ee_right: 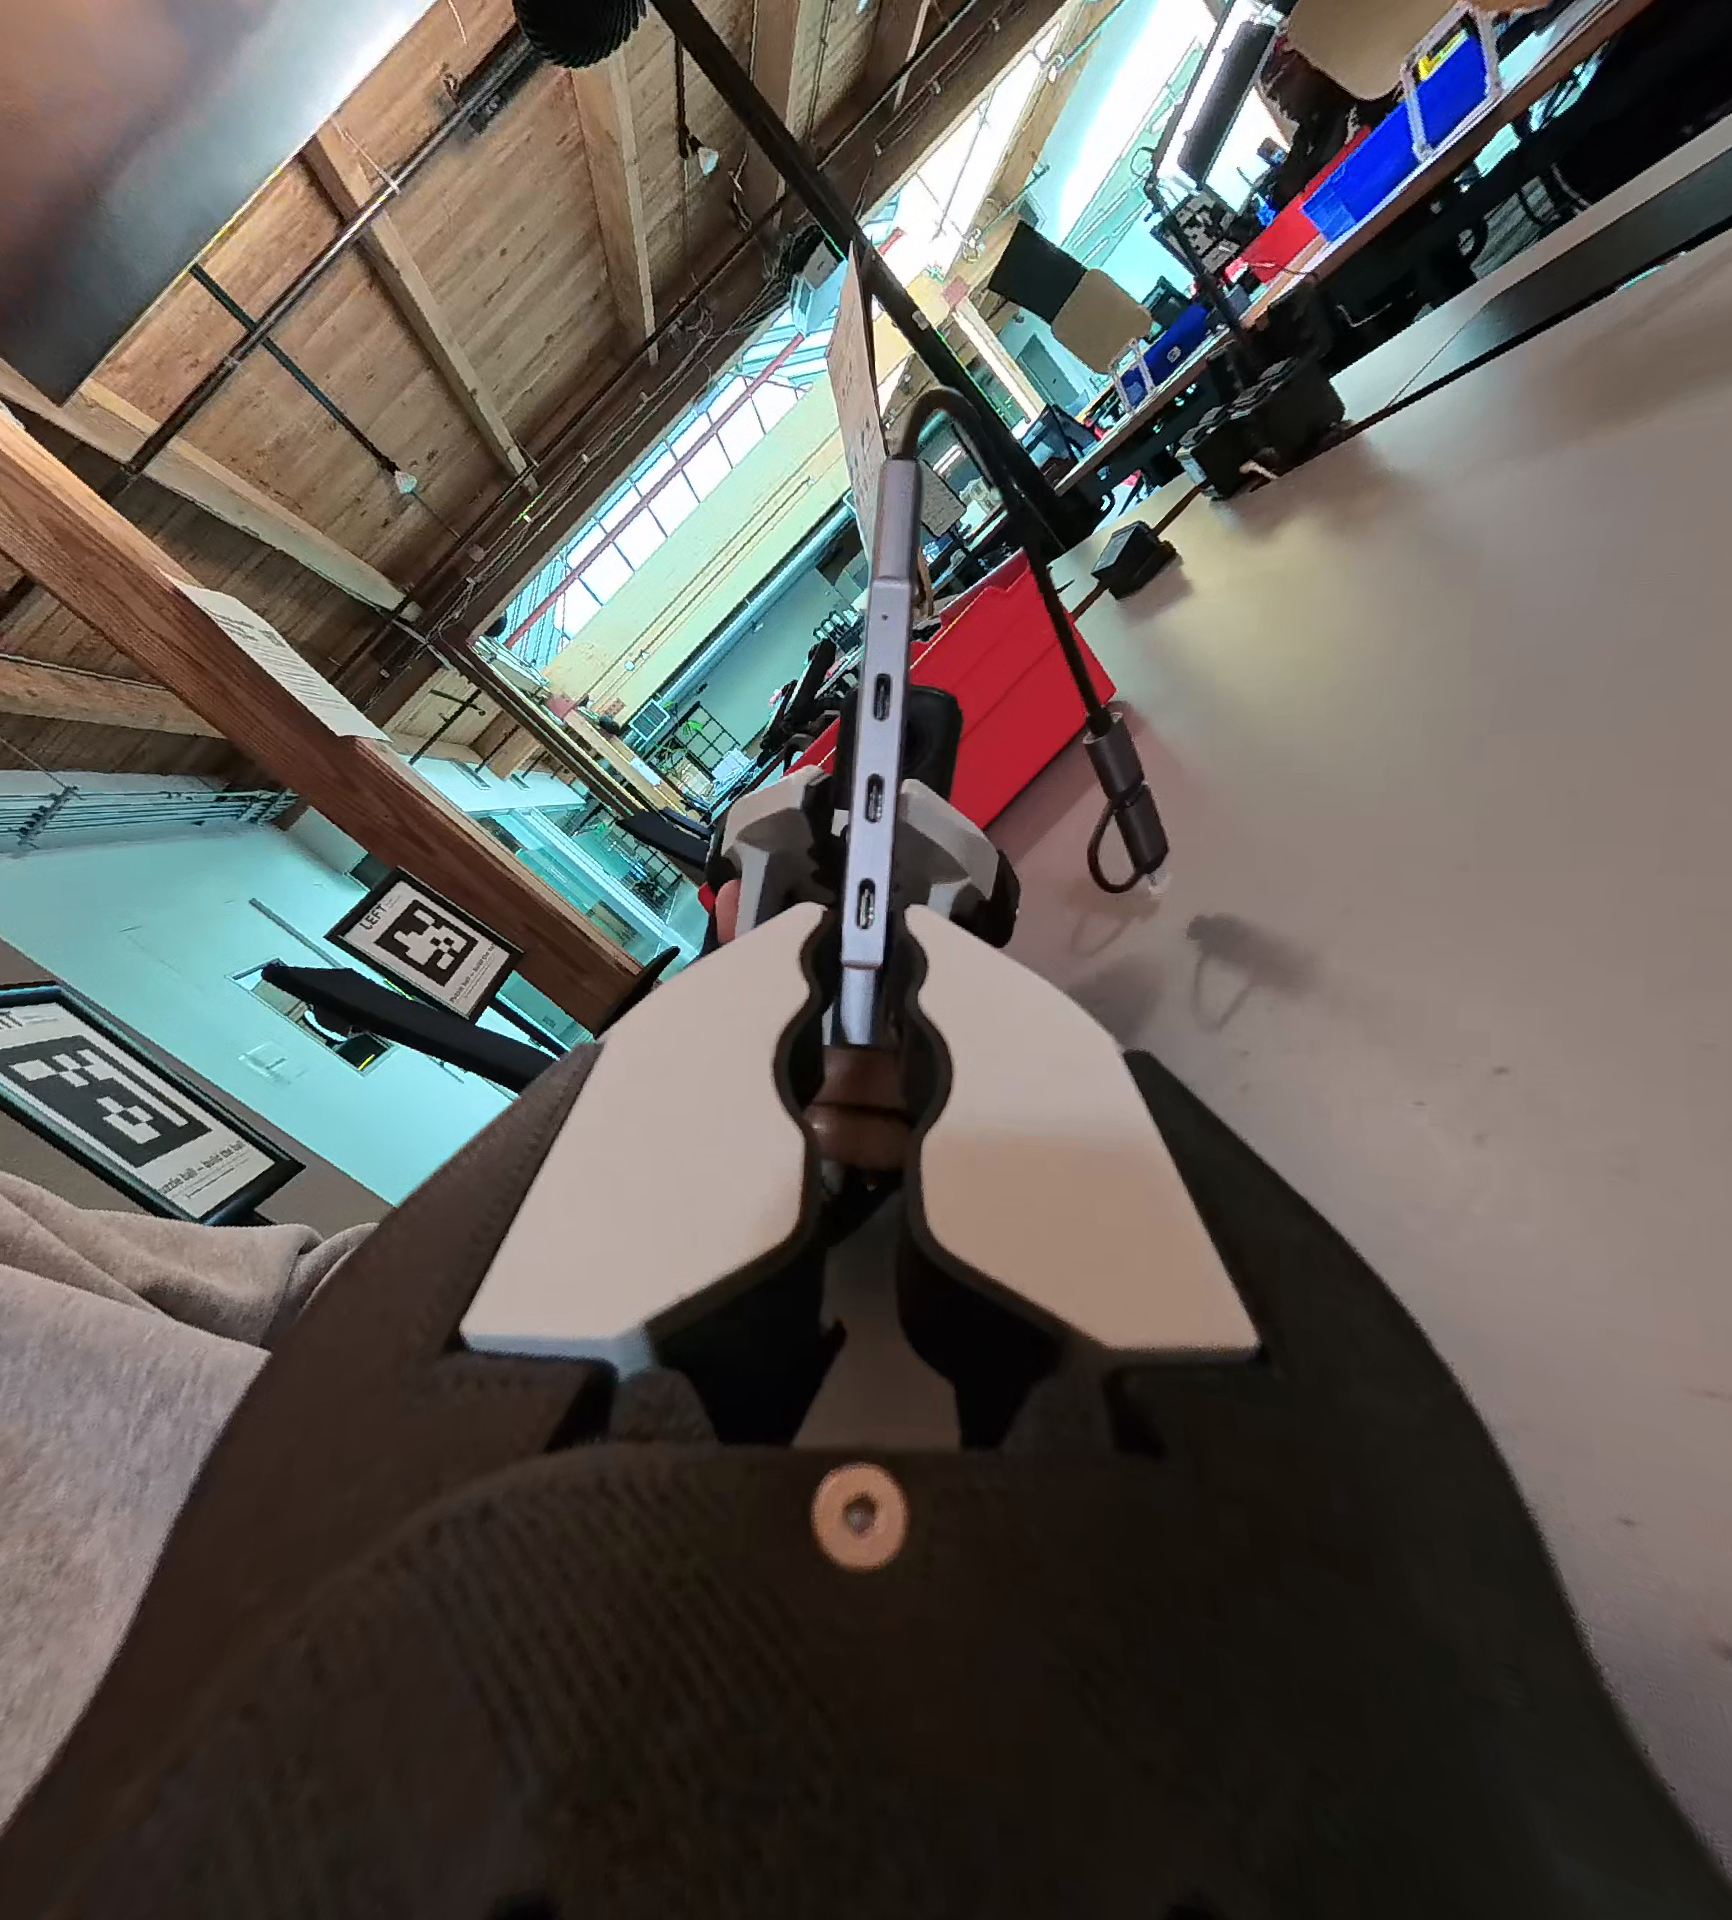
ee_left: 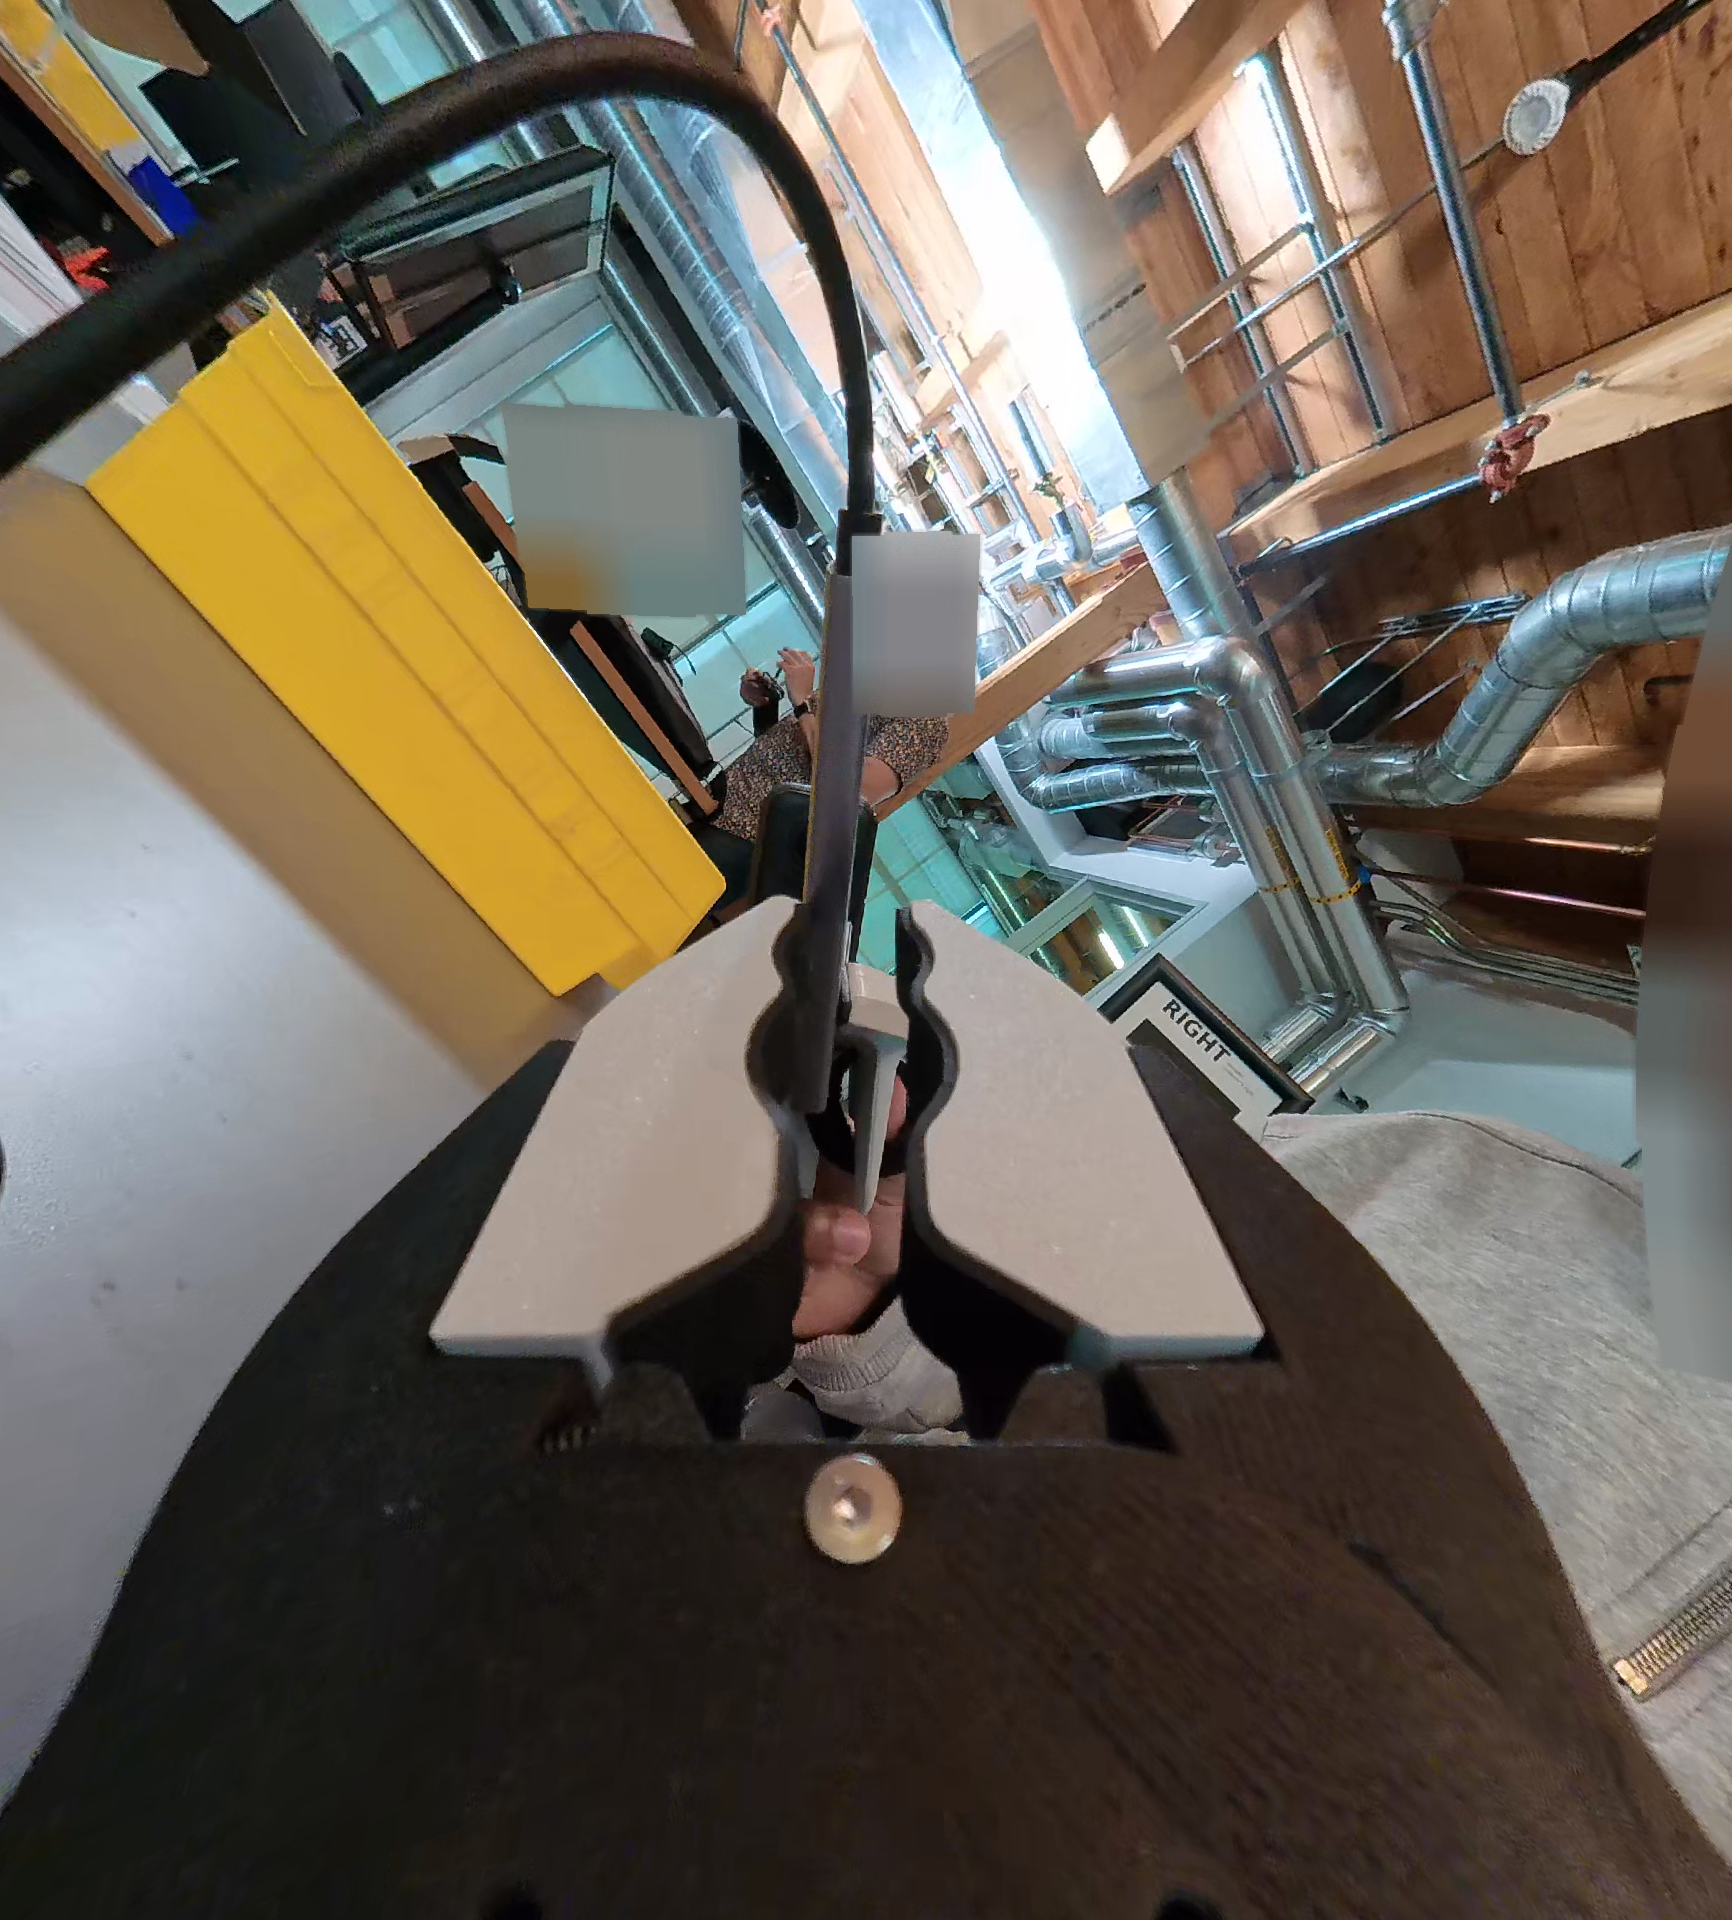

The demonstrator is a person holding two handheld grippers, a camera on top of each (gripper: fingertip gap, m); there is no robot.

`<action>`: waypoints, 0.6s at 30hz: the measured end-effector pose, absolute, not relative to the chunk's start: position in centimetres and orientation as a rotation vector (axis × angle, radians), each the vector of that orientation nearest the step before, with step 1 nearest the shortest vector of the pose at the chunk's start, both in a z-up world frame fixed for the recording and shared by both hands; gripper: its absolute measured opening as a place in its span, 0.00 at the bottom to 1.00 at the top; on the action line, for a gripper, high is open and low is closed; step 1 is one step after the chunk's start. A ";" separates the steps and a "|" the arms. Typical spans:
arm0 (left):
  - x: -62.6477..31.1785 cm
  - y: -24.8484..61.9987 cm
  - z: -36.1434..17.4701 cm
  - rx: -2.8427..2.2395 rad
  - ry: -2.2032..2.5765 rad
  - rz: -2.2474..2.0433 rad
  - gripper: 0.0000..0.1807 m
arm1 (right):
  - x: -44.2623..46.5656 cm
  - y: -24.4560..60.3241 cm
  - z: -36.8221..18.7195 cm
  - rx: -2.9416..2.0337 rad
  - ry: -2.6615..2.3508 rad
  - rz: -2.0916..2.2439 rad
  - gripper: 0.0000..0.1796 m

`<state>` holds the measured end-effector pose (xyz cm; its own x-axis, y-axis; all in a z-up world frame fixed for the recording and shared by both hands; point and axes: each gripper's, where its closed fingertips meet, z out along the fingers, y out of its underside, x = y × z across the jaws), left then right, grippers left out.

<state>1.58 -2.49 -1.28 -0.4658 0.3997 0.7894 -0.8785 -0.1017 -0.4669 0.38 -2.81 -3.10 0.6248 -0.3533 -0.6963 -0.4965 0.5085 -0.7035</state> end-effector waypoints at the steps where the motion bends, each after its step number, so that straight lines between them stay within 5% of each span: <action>1: 1.6 -2.5 -1.3 0.603 -1.207 1.727 0.09 | 0.4 -2.9 -3.1 -1.075 0.942 0.104 0.05; 5: 1.6 -3.0 -2.1 0.641 -1.248 1.704 0.15 | 0.5 -2.9 -3.2 -1.070 0.949 0.108 0.05; 9: 1.0 -3.2 -2.0 0.599 -1.301 1.714 0.05 | 0.3 -2.5 -3.2 -1.092 0.938 0.100 0.05; 18: 0.9 -3.0 -1.7 0.580 -1.321 1.729 0.05 | 0.2 -2.2 -2.9 -1.071 0.923 0.126 0.05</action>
<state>0.94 -2.98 -1.69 -0.5220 0.3501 0.7778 -0.8425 -0.0691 -0.5343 0.19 -2.16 -2.89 0.6346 -0.3287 -0.6995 -0.5041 0.5100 -0.6969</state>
